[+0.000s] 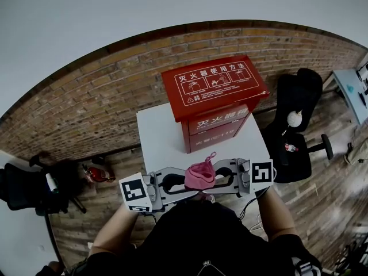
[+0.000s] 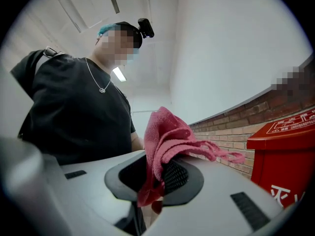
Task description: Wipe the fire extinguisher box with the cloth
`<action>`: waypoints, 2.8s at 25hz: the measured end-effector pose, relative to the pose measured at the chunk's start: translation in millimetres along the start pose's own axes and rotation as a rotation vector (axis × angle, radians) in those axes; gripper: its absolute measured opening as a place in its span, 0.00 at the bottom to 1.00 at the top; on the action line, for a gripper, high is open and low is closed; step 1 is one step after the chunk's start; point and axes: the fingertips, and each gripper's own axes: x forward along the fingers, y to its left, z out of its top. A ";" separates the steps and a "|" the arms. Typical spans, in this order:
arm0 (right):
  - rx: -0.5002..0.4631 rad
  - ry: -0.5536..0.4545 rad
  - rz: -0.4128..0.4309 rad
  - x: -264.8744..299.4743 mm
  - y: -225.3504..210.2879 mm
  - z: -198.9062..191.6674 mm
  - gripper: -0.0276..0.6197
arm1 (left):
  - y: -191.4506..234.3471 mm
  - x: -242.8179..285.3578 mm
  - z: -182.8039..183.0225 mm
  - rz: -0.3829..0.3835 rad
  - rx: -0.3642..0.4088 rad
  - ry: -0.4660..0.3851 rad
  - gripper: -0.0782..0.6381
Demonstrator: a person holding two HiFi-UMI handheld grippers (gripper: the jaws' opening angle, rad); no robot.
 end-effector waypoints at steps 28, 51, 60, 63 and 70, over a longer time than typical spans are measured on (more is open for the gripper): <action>-0.124 -0.060 -0.667 -28.9 -85.3 17.5 0.27 | 61.9 -76.7 12.6 0.575 0.023 -0.253 0.24; -0.316 -0.074 -1.031 -7.6 -118.1 36.5 0.08 | 110.8 -164.3 15.9 0.860 -0.056 -0.348 0.23; -0.298 -0.023 -1.116 8.9 -125.8 32.5 0.08 | 180.2 -180.6 31.0 0.678 -0.332 -0.436 0.23; -0.293 -0.006 -1.146 11.0 -125.4 29.8 0.08 | 208.0 -182.2 35.9 0.618 -0.448 -0.456 0.23; -0.263 0.032 -1.159 4.4 -130.9 18.2 0.08 | 268.7 -175.3 34.6 0.519 -0.772 -0.489 0.23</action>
